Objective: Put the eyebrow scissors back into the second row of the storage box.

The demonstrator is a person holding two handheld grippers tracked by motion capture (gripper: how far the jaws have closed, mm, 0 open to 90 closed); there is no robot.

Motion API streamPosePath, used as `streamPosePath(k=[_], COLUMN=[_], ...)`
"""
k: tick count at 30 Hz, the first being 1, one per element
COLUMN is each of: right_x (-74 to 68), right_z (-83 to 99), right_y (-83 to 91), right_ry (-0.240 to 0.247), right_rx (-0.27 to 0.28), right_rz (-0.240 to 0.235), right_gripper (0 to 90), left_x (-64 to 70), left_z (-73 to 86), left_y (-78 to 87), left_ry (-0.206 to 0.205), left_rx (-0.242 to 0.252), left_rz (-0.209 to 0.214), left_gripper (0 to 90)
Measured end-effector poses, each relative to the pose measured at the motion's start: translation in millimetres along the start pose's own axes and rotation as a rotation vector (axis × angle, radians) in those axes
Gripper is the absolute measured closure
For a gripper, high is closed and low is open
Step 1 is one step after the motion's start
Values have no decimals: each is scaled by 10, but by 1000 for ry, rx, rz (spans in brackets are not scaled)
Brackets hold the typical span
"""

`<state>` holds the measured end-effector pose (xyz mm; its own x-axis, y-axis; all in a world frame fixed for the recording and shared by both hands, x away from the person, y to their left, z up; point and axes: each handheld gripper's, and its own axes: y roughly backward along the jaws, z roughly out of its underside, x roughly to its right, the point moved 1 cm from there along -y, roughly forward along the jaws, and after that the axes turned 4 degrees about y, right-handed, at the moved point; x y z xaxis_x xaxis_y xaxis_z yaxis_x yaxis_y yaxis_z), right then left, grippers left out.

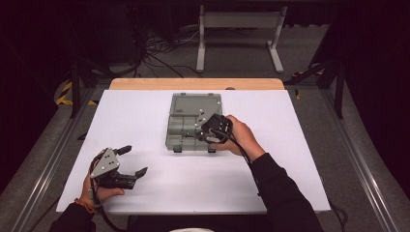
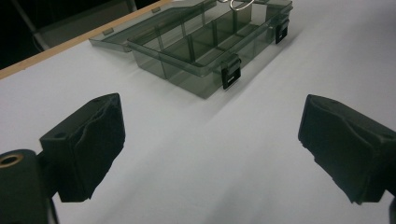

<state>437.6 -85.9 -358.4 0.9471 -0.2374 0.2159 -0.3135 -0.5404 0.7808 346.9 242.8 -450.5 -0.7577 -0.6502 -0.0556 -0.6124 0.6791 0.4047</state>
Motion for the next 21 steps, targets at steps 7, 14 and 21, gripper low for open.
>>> streamPosePath(k=[7, 14, 21], right_x=[25, 74, 129], right_z=[7, 54, 118], right_y=[-105, -182, -226], right_ry=[-6, -22, -37], right_rx=[-20, -37, -47], right_rz=[-26, -42, -39], right_gripper=[859, 859, 859], left_x=[1, -3, -4], left_z=[4, 6, 7], left_y=[-1, -3, -5], left_ry=[2, -2, -1], left_rx=[-3, -7, -8], left_rz=[5, 4, 4], left_gripper=[82, 82, 83])
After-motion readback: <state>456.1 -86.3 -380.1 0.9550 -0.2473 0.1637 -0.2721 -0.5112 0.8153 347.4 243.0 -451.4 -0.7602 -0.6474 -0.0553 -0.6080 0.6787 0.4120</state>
